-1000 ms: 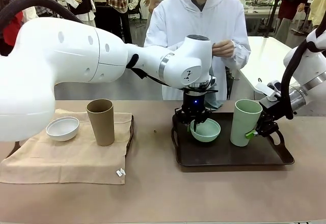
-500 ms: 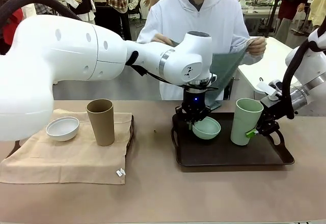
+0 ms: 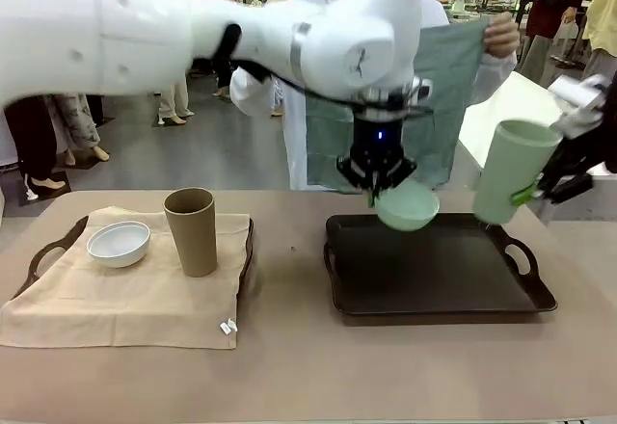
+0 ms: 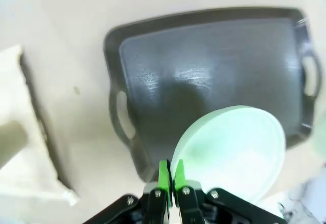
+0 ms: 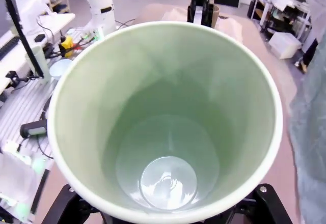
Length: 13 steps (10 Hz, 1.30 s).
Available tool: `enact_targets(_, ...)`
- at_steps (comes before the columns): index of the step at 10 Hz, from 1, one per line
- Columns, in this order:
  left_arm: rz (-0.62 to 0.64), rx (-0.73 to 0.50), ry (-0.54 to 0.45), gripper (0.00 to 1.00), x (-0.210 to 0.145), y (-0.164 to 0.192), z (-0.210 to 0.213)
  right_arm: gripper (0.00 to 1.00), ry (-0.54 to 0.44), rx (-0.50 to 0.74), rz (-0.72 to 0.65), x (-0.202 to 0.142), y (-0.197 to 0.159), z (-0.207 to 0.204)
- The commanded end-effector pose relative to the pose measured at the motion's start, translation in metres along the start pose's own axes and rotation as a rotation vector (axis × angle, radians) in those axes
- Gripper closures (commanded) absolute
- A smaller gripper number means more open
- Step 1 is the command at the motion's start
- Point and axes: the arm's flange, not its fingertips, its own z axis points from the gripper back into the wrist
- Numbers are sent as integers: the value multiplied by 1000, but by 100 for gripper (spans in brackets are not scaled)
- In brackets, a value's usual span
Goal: Set up a tray with a mat and arrange the tableware.
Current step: Pick up the Picnic Bowl and Reusable plastic cup from the Handle tray in front of the human's position and hold them in the air, then place the Picnic Bowl and Reusable plastic cup back onto the Handle tray in front of the human's position.
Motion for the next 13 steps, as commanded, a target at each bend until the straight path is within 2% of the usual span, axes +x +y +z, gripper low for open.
enact_targets(1, -14, 6, -85, 100, -31, 12, 35, 100, 45, -33, -10, 40, 29, 14)
enact_targets(3, -18, 0, -150, 100, -53, 8, 80, 100, 87, -41, -12, 79, 48, 23)
enact_targets(5, -3, 1, -206, 100, -68, 8, 98, 100, 118, -54, 8, 100, 63, 28)
enact_targets(6, -37, -26, -136, 100, -50, 2, 97, 100, 88, -57, 18, 88, 48, 37)
enact_targets(13, -37, -26, -136, 100, -50, 2, 97, 100, 88, -57, 18, 88, 48, 37)
